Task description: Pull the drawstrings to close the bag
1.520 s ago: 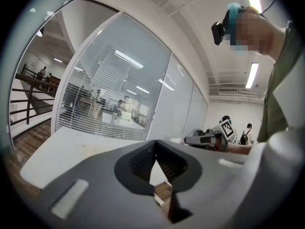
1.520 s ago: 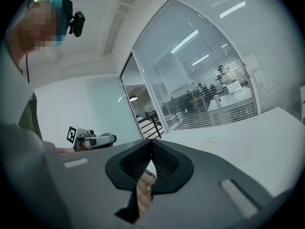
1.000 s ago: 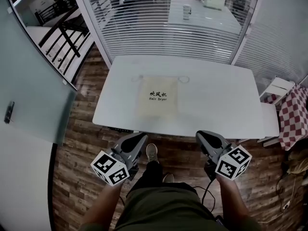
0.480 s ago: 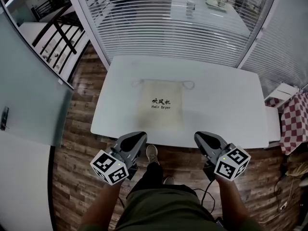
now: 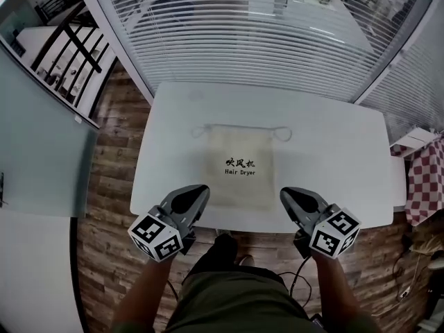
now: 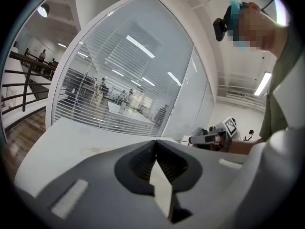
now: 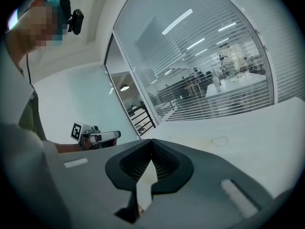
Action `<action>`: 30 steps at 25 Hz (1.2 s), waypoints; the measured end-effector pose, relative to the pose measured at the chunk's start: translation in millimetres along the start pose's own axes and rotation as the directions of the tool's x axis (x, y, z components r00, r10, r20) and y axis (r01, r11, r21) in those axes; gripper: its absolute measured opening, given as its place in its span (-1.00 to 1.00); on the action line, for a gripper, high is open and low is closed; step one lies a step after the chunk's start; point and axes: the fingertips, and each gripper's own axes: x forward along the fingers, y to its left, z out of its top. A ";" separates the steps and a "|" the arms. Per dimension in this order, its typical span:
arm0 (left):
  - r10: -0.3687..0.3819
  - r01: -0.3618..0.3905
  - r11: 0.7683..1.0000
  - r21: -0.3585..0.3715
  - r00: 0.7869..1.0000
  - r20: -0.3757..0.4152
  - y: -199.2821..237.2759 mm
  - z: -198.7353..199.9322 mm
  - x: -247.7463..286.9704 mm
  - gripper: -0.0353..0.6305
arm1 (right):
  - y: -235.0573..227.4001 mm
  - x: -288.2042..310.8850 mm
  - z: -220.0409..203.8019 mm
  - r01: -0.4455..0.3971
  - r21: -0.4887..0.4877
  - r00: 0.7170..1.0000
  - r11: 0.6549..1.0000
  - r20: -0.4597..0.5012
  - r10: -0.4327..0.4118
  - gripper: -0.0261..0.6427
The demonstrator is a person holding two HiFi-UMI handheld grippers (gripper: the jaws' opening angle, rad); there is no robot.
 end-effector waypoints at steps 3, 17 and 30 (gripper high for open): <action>-0.013 0.013 1.000 -0.005 1.000 -0.019 24.5 5.5 14.8 -0.88 | -11.6 22.1 8.3 0.017 0.008 1.000 1.000 -0.008 -0.017 -0.89; -0.038 0.046 0.997 0.054 0.990 -0.136 120.5 20.0 66.9 -0.88 | -74.2 86.6 31.2 0.112 -0.085 0.992 0.990 -0.043 -0.116 -0.89; 0.048 0.004 0.983 0.186 0.959 -0.278 184.3 -19.6 114.2 -0.87 | -158.9 125.0 6.0 0.069 -0.457 0.947 0.887 -0.249 -0.202 -0.89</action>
